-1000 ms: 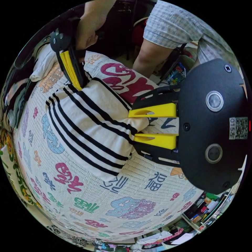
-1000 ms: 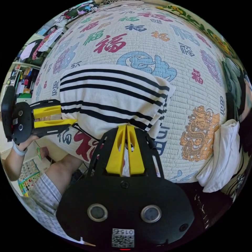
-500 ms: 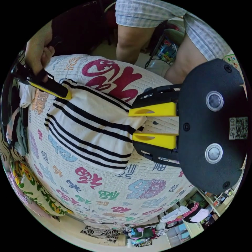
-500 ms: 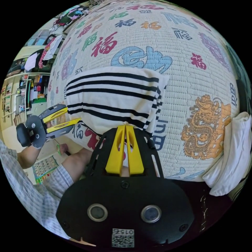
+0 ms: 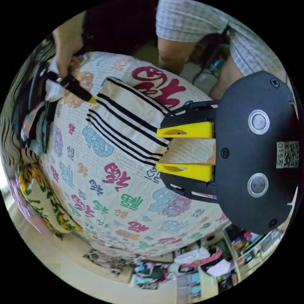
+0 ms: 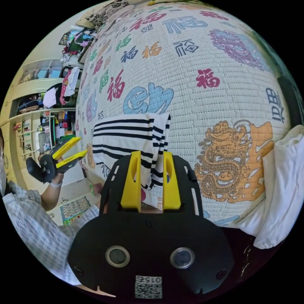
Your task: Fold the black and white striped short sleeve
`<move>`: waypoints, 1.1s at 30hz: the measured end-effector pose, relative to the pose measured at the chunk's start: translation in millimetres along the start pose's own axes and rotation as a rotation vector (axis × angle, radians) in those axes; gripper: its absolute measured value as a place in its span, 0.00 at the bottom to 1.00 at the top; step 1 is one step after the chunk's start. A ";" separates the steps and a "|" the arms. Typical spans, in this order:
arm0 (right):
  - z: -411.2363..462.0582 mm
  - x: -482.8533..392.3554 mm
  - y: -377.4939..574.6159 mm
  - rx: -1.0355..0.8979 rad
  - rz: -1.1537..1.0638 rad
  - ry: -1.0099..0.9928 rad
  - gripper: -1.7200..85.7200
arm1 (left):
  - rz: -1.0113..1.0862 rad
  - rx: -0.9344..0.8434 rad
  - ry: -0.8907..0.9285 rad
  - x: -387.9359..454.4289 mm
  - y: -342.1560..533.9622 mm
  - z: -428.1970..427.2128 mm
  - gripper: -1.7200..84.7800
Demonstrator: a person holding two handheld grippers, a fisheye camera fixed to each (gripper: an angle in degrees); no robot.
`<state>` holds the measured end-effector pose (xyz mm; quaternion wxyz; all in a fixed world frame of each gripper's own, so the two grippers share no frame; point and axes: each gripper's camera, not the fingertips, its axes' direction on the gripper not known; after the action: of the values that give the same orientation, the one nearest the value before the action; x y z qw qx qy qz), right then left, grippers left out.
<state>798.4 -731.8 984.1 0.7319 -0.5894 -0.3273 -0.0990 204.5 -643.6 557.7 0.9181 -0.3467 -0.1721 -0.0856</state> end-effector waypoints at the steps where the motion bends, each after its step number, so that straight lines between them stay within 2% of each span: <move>1: 3.9 8.6 -3.1 -0.030 -0.007 -0.008 0.16 | -0.147 -0.006 0.144 -24.5 4.7 7.1 0.16; 2: 8.1 16.2 -5.6 -0.059 -0.022 -0.006 0.16 | -0.229 -0.005 0.223 -37.2 8.7 12.6 0.16; 4: 13.1 27.8 -7.7 -0.085 -0.035 -0.022 0.16 | -0.576 0.006 0.537 -82.7 36.0 47.7 0.16; 5: 14.4 36.4 -8.4 -0.090 -0.032 -0.038 0.16 | -0.651 0.009 0.608 -90.8 44.1 58.0 0.16; 7: 15.7 51.5 -9.5 -0.101 -0.028 -0.069 0.16 | -0.851 0.044 0.862 -107.6 71.1 96.0 0.16; 9: 15.8 67.7 -8.9 -0.108 -0.015 -0.117 0.15 | -0.919 0.061 0.952 -112.9 84.0 113.9 0.15; 12: 12.1 92.8 -5.5 -0.130 -0.030 -0.180 0.15 | -1.039 0.110 0.871 -126.1 110.2 110.3 0.17; 14: 9.5 113.1 0.7 -0.119 -0.038 -0.200 0.15 | -1.061 0.136 0.870 -131.7 122.2 109.5 0.19; 17: 13.8 136.7 11.9 -0.084 0.004 -0.294 0.14 | -1.000 0.007 0.869 -134.8 124.8 128.7 0.22; 20: 21.9 150.7 22.1 -0.046 0.021 -0.301 0.09 | -0.982 0.026 0.934 -144.6 131.1 145.8 0.21; 22: 32.2 158.2 27.3 -0.050 0.009 -0.376 0.06 | -0.983 0.036 0.999 -155.2 139.6 152.7 0.17; 24: 46.5 171.3 32.4 -0.085 0.108 -0.496 0.05 | -0.975 0.030 1.037 -160.9 142.0 155.7 0.12; 25: 49.2 178.6 39.2 -0.076 0.166 -0.524 0.05 | -0.959 0.047 1.194 -162.2 138.9 162.3 0.11; 26: 45.1 182.8 48.4 -0.048 0.194 -0.500 0.04 | -0.976 0.026 1.224 -163.1 138.1 164.6 0.10; 29: 17.6 184.6 77.1 0.030 0.169 -0.458 0.04 | -0.909 -0.017 1.124 -174.9 127.7 143.5 0.08; 33: -28.4 190.0 116.9 0.127 0.123 -0.401 0.03 | -0.751 0.122 1.127 -189.3 104.4 83.8 0.03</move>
<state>1016.3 -679.0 1001.4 0.6927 -0.5687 -0.4352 0.0859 36.6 -502.8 482.0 0.7935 -0.1133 0.2193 -0.5563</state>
